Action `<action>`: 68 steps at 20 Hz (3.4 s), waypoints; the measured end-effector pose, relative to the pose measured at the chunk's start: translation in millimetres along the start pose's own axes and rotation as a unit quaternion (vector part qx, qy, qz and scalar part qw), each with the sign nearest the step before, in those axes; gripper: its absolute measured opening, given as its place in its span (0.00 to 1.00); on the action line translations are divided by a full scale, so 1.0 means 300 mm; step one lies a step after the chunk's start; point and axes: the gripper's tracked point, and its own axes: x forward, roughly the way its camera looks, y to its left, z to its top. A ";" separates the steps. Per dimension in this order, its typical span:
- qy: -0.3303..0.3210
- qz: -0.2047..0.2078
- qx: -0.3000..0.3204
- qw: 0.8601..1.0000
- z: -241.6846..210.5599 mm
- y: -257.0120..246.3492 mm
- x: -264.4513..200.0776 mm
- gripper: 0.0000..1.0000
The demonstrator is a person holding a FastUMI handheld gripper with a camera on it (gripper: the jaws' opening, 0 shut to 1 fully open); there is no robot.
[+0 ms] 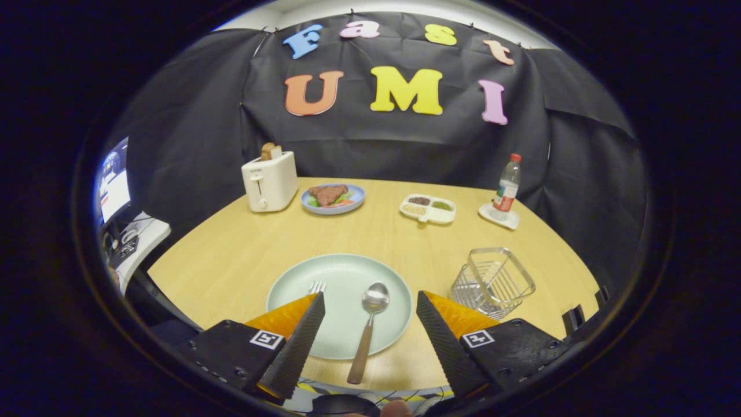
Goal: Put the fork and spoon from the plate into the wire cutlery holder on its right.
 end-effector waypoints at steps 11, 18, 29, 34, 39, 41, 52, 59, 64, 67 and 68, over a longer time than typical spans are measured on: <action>0.124 0.011 0.033 0.992 -0.172 0.024 0.117 0.82; 0.155 -0.015 0.036 0.987 -0.203 0.002 0.130 0.41; 0.160 0.005 0.081 0.984 -0.210 -0.021 0.112 0.03; 0.146 0.011 0.088 0.985 -0.185 -0.019 0.101 0.03; 0.134 0.039 0.087 0.986 -0.108 -0.005 0.044 0.03; 0.131 0.048 0.087 0.986 -0.075 -0.018 0.012 0.03; 0.115 0.001 0.087 0.990 0.138 -0.350 -0.189 0.03; 0.190 -0.010 0.096 0.977 0.064 -0.462 -0.197 0.03; 0.230 -0.016 0.100 0.968 0.057 -0.483 -0.165 0.03; 0.246 -0.024 0.116 0.962 0.070 -0.503 -0.166 0.03; 0.252 -0.030 0.121 0.960 0.068 -0.513 -0.157 0.03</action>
